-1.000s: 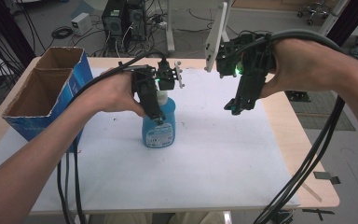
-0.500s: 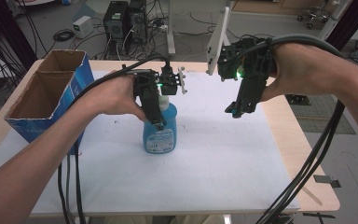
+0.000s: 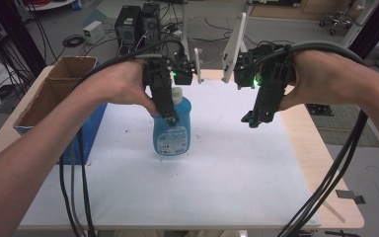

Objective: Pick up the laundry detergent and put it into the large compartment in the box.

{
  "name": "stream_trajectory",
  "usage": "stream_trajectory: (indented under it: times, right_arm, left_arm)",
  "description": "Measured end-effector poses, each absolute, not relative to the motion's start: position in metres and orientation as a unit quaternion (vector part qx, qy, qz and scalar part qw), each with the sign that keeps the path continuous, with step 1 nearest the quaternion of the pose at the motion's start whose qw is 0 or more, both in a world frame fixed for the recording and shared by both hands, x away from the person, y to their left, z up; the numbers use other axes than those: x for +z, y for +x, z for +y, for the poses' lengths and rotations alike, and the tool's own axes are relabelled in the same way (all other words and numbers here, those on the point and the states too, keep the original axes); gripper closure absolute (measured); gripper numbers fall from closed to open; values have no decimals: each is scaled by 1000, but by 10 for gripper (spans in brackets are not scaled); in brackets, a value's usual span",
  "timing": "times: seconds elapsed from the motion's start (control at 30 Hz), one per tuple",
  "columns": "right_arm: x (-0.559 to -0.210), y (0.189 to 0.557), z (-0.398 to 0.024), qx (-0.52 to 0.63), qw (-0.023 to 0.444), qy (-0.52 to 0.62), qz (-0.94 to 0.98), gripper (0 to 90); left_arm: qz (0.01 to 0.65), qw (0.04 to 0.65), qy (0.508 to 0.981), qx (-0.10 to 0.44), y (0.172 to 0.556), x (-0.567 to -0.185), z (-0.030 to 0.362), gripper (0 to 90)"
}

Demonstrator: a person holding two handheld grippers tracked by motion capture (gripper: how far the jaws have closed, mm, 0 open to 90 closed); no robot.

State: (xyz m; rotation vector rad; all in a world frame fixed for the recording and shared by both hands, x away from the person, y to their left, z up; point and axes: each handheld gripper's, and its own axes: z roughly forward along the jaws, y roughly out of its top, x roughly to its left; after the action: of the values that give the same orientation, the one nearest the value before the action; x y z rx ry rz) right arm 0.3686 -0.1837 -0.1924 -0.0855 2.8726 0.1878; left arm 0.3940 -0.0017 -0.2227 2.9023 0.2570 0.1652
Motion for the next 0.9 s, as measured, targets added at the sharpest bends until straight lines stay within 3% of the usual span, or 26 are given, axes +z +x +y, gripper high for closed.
stream_trajectory:
  times: [0.57, 0.9]
  right_arm:
    - [-190, 366, -187, 69, 136, -29, 988, 123]
    - [-189, 366, -189, 68, 141, -30, 987, 123]
  left_arm:
    - [97, 104, 988, 63, 397, -137, 6, 385]
    - [122, 116, 984, 53, 403, -112, 26, 385]
